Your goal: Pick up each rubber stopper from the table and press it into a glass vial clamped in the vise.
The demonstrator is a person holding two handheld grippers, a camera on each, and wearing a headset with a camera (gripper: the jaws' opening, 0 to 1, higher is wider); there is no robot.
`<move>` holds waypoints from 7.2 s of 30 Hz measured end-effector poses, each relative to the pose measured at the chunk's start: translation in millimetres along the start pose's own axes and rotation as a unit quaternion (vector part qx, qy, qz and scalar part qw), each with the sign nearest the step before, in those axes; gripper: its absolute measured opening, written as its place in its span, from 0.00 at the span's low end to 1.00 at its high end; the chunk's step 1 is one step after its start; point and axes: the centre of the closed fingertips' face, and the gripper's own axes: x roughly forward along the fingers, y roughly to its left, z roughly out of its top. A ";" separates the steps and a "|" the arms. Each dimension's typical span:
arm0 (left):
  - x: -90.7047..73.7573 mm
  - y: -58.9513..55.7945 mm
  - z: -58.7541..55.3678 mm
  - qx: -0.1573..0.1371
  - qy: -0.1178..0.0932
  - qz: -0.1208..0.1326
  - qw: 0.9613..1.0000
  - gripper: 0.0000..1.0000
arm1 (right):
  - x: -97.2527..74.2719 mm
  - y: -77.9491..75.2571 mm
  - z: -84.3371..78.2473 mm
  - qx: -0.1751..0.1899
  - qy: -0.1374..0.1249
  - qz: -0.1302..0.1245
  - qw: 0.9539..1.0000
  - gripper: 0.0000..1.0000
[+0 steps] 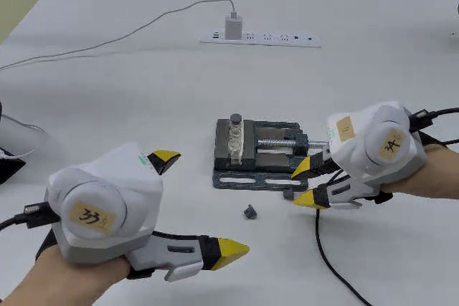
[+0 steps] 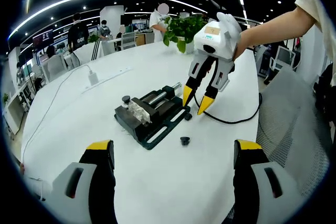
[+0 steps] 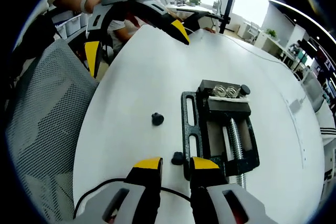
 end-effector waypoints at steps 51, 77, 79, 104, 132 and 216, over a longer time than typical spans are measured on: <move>34.6 -23.1 6.1 0.123 0.030 -0.049 0.991 0.66 | -25.2 23.7 45.3 -0.028 0.033 0.034 0.998 0.06; 47.1 -38.5 14.0 0.199 0.048 -0.077 0.976 0.18 | -22.2 44.1 74.5 -0.035 0.046 0.069 0.996 0.06; 46.5 -39.2 12.8 0.209 0.050 -0.079 0.974 0.15 | -21.7 44.1 74.1 -0.033 0.047 0.070 0.996 0.06; 47.2 -47.8 6.9 0.249 0.064 -0.095 0.962 0.05 | -20.5 48.6 77.5 -0.037 0.050 0.083 0.995 0.06; 34.9 -39.6 21.4 0.095 -0.007 -0.109 0.989 0.03 | -43.8 41.6 91.3 -0.038 -0.042 0.074 0.996 0.13; 26.4 -51.8 25.9 0.075 -0.049 -0.125 0.988 0.04 | -42.9 54.2 94.6 -0.062 -0.035 0.110 0.991 0.06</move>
